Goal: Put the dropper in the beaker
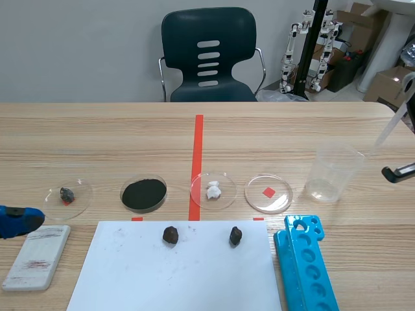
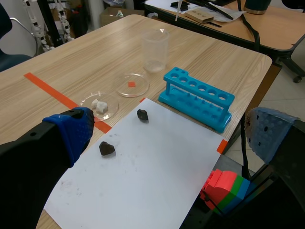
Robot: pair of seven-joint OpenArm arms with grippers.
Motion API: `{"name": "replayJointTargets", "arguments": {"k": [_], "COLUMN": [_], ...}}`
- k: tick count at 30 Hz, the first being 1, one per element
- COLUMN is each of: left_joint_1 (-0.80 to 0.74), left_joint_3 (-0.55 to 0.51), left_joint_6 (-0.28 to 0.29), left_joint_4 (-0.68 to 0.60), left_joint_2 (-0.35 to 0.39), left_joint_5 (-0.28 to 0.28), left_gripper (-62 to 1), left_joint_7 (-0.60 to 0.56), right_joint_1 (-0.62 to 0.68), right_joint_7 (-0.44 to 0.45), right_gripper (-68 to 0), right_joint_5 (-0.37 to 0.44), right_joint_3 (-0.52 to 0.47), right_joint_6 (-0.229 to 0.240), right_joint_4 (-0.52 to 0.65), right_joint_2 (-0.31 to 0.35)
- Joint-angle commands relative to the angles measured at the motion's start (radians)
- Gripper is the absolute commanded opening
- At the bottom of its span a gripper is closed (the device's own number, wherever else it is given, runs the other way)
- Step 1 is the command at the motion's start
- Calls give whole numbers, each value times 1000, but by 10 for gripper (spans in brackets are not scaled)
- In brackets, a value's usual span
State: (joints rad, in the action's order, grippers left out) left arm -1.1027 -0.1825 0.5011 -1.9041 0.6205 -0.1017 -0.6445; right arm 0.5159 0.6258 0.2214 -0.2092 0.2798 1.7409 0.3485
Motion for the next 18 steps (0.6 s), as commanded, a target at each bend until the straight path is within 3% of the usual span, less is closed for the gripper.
{"name": "replayJointTargets", "arguments": {"k": [1,18], "left_joint_1": [-8,-8], "left_joint_3": [4,4], "left_joint_6": [3,3], "left_joint_4": [-8,-8], "left_joint_2": [-8,-8], "left_joint_5": [-10,-10], "left_gripper": [14,14], "left_joint_7": [-16,-16], "right_joint_1": [-18,-256], "right_joint_7": [9,-13], "right_gripper": [-665,-665], "right_joint_5": [23,39], "right_joint_3": [-1,97], "right_joint_6": [-3,0], "right_joint_4": [-10,-221], "right_joint_2": [37,48]}}
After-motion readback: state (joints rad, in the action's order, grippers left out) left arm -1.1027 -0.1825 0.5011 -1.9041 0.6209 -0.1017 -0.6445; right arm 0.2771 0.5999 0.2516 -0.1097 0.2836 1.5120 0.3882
